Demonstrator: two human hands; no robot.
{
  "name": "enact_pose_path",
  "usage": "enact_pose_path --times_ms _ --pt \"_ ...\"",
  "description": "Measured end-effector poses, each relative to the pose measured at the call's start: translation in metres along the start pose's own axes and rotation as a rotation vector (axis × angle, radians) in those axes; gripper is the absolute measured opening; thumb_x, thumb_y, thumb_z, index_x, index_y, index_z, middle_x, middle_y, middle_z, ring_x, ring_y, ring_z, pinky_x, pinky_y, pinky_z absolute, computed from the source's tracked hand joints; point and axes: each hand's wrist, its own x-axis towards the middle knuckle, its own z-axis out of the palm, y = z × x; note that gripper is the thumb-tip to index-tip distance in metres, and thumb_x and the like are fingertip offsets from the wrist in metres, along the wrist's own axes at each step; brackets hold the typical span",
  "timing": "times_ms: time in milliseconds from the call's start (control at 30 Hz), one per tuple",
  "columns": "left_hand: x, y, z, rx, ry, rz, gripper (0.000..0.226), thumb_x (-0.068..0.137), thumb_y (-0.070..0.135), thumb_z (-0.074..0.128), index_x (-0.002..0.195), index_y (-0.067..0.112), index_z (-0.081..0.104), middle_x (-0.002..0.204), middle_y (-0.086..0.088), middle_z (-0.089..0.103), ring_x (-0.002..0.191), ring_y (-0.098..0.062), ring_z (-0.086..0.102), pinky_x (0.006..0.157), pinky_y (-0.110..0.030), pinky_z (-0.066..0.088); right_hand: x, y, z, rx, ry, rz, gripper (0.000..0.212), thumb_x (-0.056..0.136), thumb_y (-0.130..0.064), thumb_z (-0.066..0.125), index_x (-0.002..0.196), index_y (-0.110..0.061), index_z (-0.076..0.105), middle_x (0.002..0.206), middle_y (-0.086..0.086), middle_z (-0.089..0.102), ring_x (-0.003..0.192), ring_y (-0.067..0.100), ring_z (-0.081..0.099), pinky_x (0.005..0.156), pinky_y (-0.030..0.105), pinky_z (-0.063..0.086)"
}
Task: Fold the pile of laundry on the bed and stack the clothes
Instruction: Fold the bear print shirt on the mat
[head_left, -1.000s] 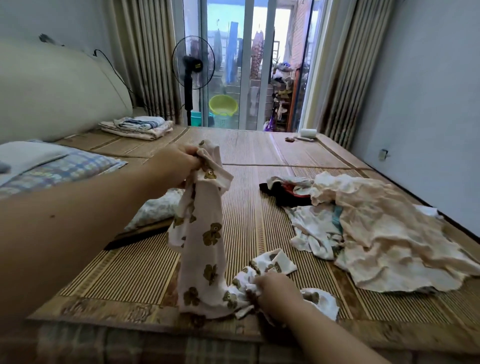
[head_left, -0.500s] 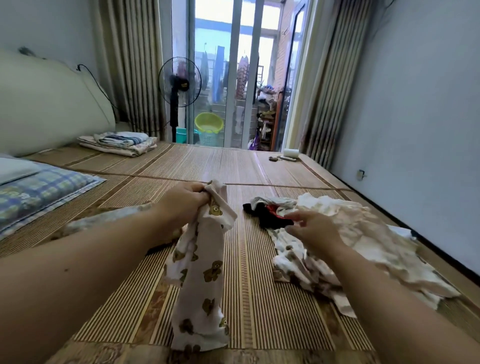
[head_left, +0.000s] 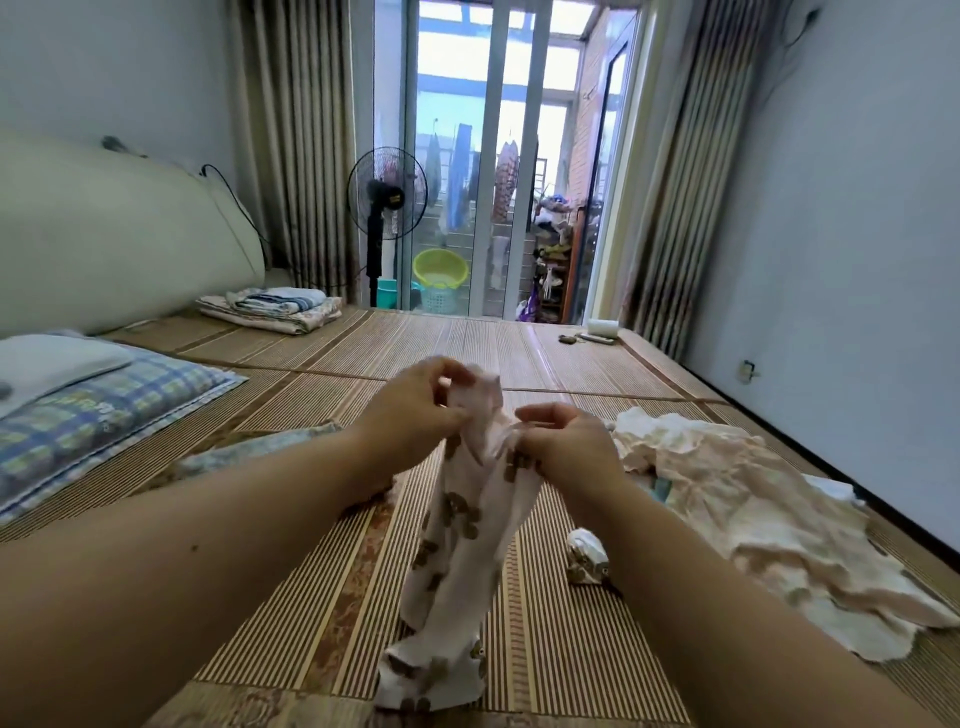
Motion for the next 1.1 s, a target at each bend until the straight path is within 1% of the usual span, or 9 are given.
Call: enact_pose_path --times_ms 100,233,333,433,600,700,833,967,1100 --pt "0.005 0.002 -0.027 -0.008 0.006 -0.065 0.031 0.086 0.003 0.062 0.106 0.024 0.051 0.085 -0.006 0.064 0.068 -0.017 0.057 0.064 -0.032 0.05 0.003 -0.015 -0.025 -0.268 -0.002 -0.117 0.026 0.08 0.0 0.065 0.093 -0.023 0.067 0.092 0.004 0.069 0.085 0.022 0.068 0.074 0.035 0.059" --pt "0.004 0.005 -0.056 0.04 -0.195 -0.193 0.032 0.085 -0.008 0.058 0.109 0.013 0.058 0.093 -0.01 0.06 0.066 -0.017 0.05 0.046 -0.018 0.041 0.003 -0.041 -0.041 -0.511 -0.074 -0.267 0.028 0.086 0.001 0.057 0.087 -0.024 0.068 0.082 -0.008 0.066 0.066 0.005 0.06 0.056 0.014 0.049" --pt "0.002 0.01 -0.062 0.061 -0.241 -0.229 0.009 0.078 0.004 0.062 0.077 0.013 0.063 0.073 -0.006 0.055 0.064 -0.016 0.042 0.051 -0.023 0.034 0.002 -0.051 -0.035 -0.55 -0.047 -0.346 0.032 0.084 0.0 0.047 0.078 -0.024 0.068 0.079 0.006 0.068 0.065 0.018 0.055 0.055 0.026 0.043" --pt "0.0 0.015 -0.066 -0.11 -0.218 -0.263 0.01 0.068 0.017 0.058 0.076 0.013 0.056 0.075 -0.004 0.053 0.072 -0.016 0.049 0.065 -0.028 0.038 -0.002 -0.058 -0.035 -0.516 -0.168 -0.351 0.011 0.085 -0.033 0.058 0.087 -0.026 0.067 0.088 0.007 0.068 0.07 0.019 0.061 0.06 0.026 0.047" --pt "0.004 0.013 -0.08 -0.132 -0.066 -0.295 0.013 0.097 0.013 0.049 0.087 0.007 0.055 0.082 -0.011 0.052 0.07 -0.019 0.05 0.063 -0.027 0.045 0.001 -0.054 -0.052 -1.204 -0.215 -0.449 0.032 0.082 -0.024 0.067 0.111 -0.03 0.056 0.1 -0.007 0.059 0.087 0.012 0.055 0.073 0.027 0.049" --pt "0.002 0.013 -0.09 -0.132 -0.062 -0.312 0.022 0.098 0.024 0.051 0.105 0.004 0.056 0.09 -0.015 0.057 0.07 -0.021 0.056 0.055 -0.026 0.049 0.005 -0.054 -0.065 -1.102 -0.133 -0.373 0.024 0.086 -0.011 0.057 0.099 -0.031 0.056 0.089 -0.005 0.062 0.081 0.015 0.058 0.067 0.028 0.049" --pt "0.0 0.019 -0.103 -0.101 -0.014 -0.297 0.032 0.09 0.034 0.06 0.104 0.006 0.06 0.09 -0.014 0.061 0.074 -0.023 0.059 0.058 -0.029 0.05 0.009 -0.062 -0.078 -0.663 -0.032 -0.288 0.016 0.091 -0.014 0.056 0.08 -0.015 0.068 0.076 0.006 0.067 0.071 0.018 0.065 0.078 0.044 0.053" --pt "-0.006 0.03 -0.119 -0.101 -0.011 -0.233 0.032 0.079 0.037 0.062 0.094 0.009 0.06 0.085 -0.012 0.061 0.071 -0.023 0.058 0.06 -0.029 0.05 -0.004 -0.081 -0.079 -0.461 -0.131 -0.296 0.03 0.079 -0.041 0.067 0.083 -0.012 0.069 0.068 -0.003 0.068 0.064 0.009 0.059 0.064 0.023 0.048" --pt "-0.014 0.039 -0.145 -0.137 -0.017 -0.185 0.037 0.072 0.04 0.07 0.09 0.009 0.06 0.078 -0.011 0.06 0.062 -0.019 0.058 0.053 -0.025 0.05 -0.012 -0.103 -0.088 -0.483 -0.272 -0.226 0.013 0.071 -0.019 0.077 0.08 -0.013 0.071 0.069 -0.002 0.067 0.062 0.007 0.061 0.059 0.019 0.05"
